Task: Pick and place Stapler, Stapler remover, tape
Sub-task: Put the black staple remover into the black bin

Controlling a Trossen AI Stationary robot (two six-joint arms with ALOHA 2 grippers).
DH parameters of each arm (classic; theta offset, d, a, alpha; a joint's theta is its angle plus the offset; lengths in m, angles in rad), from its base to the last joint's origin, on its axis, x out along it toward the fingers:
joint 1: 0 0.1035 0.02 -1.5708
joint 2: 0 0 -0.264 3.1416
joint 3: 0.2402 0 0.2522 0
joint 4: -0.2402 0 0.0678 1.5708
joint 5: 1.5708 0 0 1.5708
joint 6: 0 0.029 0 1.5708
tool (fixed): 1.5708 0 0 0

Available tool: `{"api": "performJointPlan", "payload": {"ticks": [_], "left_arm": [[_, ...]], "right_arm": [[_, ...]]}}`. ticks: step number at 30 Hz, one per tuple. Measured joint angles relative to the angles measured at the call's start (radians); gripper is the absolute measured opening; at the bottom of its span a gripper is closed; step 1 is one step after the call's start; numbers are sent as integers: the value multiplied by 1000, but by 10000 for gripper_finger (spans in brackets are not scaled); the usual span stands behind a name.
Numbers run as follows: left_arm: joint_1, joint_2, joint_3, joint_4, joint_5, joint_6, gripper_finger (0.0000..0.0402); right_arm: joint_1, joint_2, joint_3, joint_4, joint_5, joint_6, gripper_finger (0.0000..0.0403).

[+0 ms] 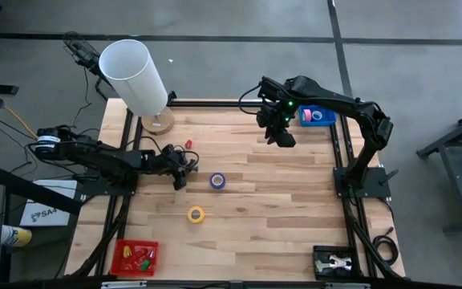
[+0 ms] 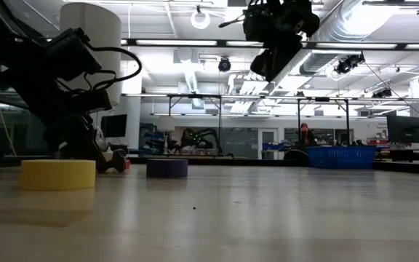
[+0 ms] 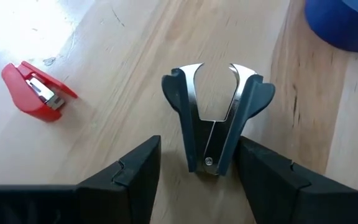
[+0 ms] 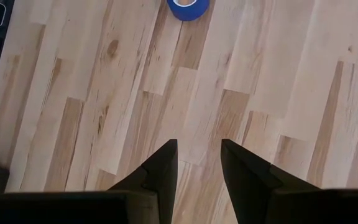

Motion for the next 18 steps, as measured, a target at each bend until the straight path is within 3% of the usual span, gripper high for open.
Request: {"api": "performJointPlan", "payload": {"ticks": [12, 18], "left_arm": [[-2, 2, 0, 50, 17, -37, 81], [-2, 2, 0, 69, 14, -104, 77]], "right_arm": [[0, 0, 0, 17, 0, 0, 114], [0, 0, 0, 21, 0, 0, 114]]}}
